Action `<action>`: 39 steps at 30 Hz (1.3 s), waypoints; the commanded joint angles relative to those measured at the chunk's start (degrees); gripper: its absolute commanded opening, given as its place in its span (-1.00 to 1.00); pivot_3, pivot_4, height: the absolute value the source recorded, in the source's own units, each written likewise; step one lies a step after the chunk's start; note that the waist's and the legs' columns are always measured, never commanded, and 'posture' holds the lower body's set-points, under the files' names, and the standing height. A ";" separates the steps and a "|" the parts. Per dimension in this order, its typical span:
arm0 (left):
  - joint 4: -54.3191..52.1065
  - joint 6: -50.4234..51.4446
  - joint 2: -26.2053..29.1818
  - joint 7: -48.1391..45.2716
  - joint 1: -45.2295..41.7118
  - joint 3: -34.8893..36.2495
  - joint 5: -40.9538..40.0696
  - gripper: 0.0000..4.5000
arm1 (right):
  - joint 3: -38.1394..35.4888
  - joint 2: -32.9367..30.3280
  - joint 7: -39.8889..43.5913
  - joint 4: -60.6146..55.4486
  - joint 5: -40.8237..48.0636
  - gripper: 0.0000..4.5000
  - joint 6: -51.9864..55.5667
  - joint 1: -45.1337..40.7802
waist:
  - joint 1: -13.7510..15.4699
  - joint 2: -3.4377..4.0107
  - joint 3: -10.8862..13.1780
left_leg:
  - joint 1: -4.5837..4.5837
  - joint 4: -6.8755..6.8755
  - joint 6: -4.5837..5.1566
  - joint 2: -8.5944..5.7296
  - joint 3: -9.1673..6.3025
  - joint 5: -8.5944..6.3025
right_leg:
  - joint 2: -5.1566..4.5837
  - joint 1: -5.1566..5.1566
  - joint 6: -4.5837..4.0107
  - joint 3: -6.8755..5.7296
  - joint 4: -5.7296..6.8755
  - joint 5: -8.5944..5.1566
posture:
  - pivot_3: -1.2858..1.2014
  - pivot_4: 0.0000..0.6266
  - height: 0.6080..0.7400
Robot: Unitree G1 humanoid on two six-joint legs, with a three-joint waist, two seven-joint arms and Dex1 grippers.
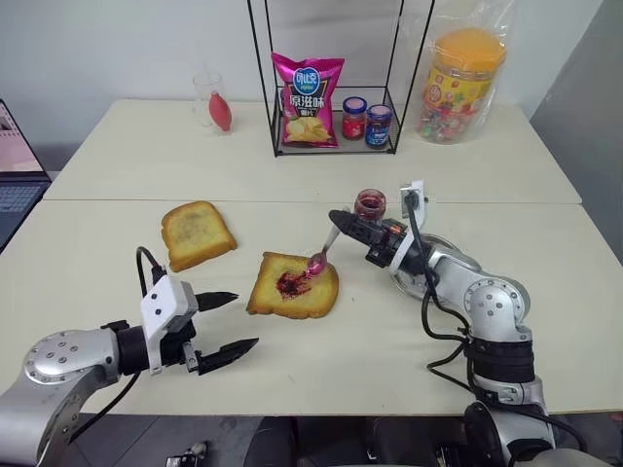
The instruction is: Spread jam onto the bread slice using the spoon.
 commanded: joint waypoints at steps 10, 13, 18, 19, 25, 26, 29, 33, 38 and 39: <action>-6.14 -2.87 -6.77 6.67 -13.19 -17.54 7.07 1.00 | -14.00 -10.68 -0.54 -5.83 1.75 -0.99 -8.13 7.15 | 0.52 -0.05 -0.03 | 0.01 0.02 0.00 -0.05 0.00 0.00 | -0.02 0.05 0.02 0.01 0.01 0.01 | 0.03 -0.52 1.00; -4.95 -2.61 -7.83 7.87 -17.67 -21.14 9.80 1.00 | -17.72 -11.44 -1.61 -3.68 2.51 -0.99 -9.75 9.14 | 0.39 -0.05 -0.03 | 0.01 0.04 0.01 -0.06 0.00 0.01 | 0.00 0.05 0.02 0.03 0.03 0.01 | 0.03 -0.52 1.00; -3.21 -2.03 -8.52 6.83 -23.10 -26.00 11.49 1.00 | -21.08 -11.68 -1.96 -0.27 2.41 -0.99 -11.97 11.42 | 0.31 -0.05 -0.03 | 0.03 0.06 0.01 -0.06 0.01 0.01 | 0.01 0.07 0.03 0.04 0.06 0.02 | 0.03 -0.52 1.00; -2.86 -2.05 -8.75 6.74 -23.82 -26.74 11.77 1.00 | -21.45 -11.77 -1.95 0.21 2.30 -0.99 -12.33 11.77 | 0.23 -0.04 -0.04 | 0.02 0.05 0.01 -0.06 0.02 0.01 | 0.01 0.07 0.03 0.05 0.06 0.02 | 0.03 -0.52 1.00; 1.04 -0.83 -12.74 8.26 -29.05 -29.87 12.99 1.00 | -23.59 -12.68 -1.75 4.06 1.14 -0.99 -14.83 13.91 | 0.48 -0.03 -0.04 | 0.02 0.07 0.01 -0.08 0.03 0.01 | 0.01 0.09 0.03 0.06 0.06 0.02 | 0.03 -0.52 1.00; 1.44 -0.60 -13.15 8.32 -29.59 -30.20 13.21 1.00 | -23.70 -12.83 -1.65 4.74 0.86 -0.99 -15.28 14.28 | 0.48 -0.03 -0.04 | 0.02 0.08 0.02 -0.09 0.03 0.01 | 0.01 0.09 0.04 0.06 0.07 0.03 | 0.03 -0.52 1.00; 2.30 0.28 -14.57 8.84 -30.97 -31.54 13.78 1.00 | -24.28 -13.39 -1.17 6.25 0.86 -0.99 -15.79 15.78 | 0.54 -0.03 -0.05 | 0.02 0.07 0.02 -0.09 0.02 0.01 | 0.01 0.10 0.04 0.06 0.07 0.03 | 0.03 -0.52 1.00; 2.49 1.70 -16.57 9.56 -32.97 -32.88 13.99 1.00 | -24.56 -13.86 -0.73 7.55 0.75 -0.99 -16.24 17.02 | 0.70 -0.02 -0.05 | 0.01 0.07 0.02 -0.09 0.02 0.01 | 0.01 0.10 0.04 0.06 0.06 0.03 | 0.03 -0.52 1.00; 2.72 2.97 -17.60 9.46 -34.85 -33.67 14.02 1.00 | -24.41 -14.20 -0.18 8.86 0.41 -0.99 -17.28 17.87 | 0.83 0.05 -0.09 | 0.06 0.09 0.02 -0.10 0.04 0.02 | 0.01 0.10 0.05 0.10 0.13 0.03 | 0.03 -0.52 1.00; 3.13 3.12 -18.15 9.63 -35.63 -33.98 14.03 1.00 | -24.48 -14.29 -0.28 9.10 0.20 -0.99 -17.55 18.16 | 0.85 0.05 -0.09 | 0.06 0.09 0.02 -0.10 0.03 0.02 | 0.01 0.10 0.05 0.09 0.15 0.03 | 0.03 -0.52 1.00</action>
